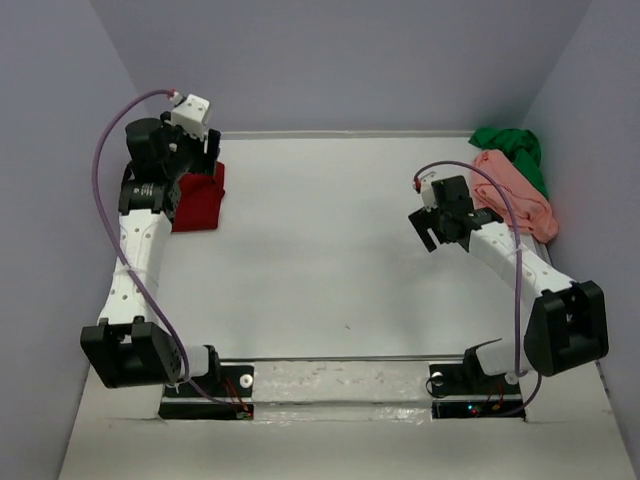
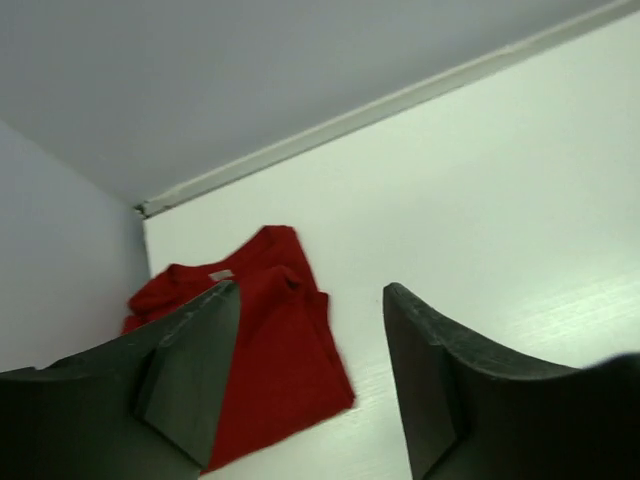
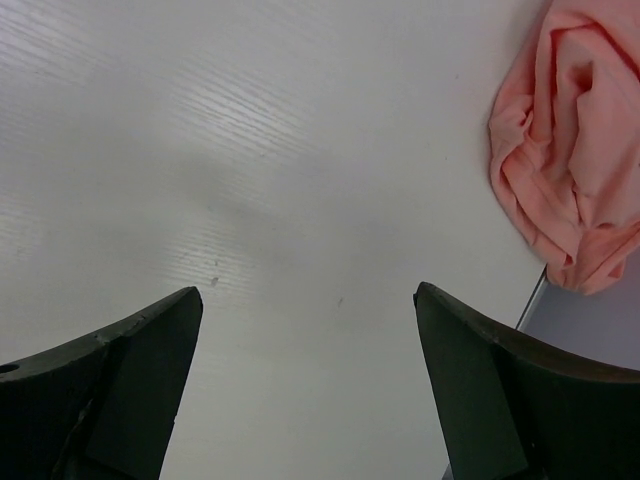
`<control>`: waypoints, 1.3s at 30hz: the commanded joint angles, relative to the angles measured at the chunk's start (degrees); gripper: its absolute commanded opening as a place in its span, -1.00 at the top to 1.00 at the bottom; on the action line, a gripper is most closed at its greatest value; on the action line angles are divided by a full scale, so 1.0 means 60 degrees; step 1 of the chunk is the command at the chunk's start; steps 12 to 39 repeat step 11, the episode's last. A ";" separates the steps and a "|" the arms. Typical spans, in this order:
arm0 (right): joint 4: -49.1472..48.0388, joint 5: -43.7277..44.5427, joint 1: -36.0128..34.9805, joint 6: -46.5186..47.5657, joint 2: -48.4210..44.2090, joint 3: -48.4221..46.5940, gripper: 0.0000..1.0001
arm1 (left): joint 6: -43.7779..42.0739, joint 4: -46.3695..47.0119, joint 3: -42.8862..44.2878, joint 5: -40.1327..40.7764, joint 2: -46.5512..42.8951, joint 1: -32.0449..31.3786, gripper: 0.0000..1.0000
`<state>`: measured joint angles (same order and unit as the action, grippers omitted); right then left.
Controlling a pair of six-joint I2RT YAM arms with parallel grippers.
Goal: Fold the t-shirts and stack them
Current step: Put the neatly folded tshirt into the corner of the board with the left arm
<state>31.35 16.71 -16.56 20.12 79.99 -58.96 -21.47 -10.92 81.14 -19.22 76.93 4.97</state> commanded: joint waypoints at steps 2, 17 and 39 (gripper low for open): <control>-0.1577 0.0583 0.0284 -0.0598 -0.0820 0.0846 -0.89 | 0.0210 0.0148 -0.1759 -0.0487 -0.0339 -0.0345 -0.77; -0.2413 0.0454 0.0943 -0.0627 -0.1539 0.1828 -0.90 | 0.0179 0.3019 -0.6061 -0.1733 -0.3003 -0.0360 -0.98; -0.2413 0.0454 0.0943 -0.0627 -0.1539 0.1828 -0.90 | 0.0179 0.3019 -0.6061 -0.1733 -0.3003 -0.0360 -0.98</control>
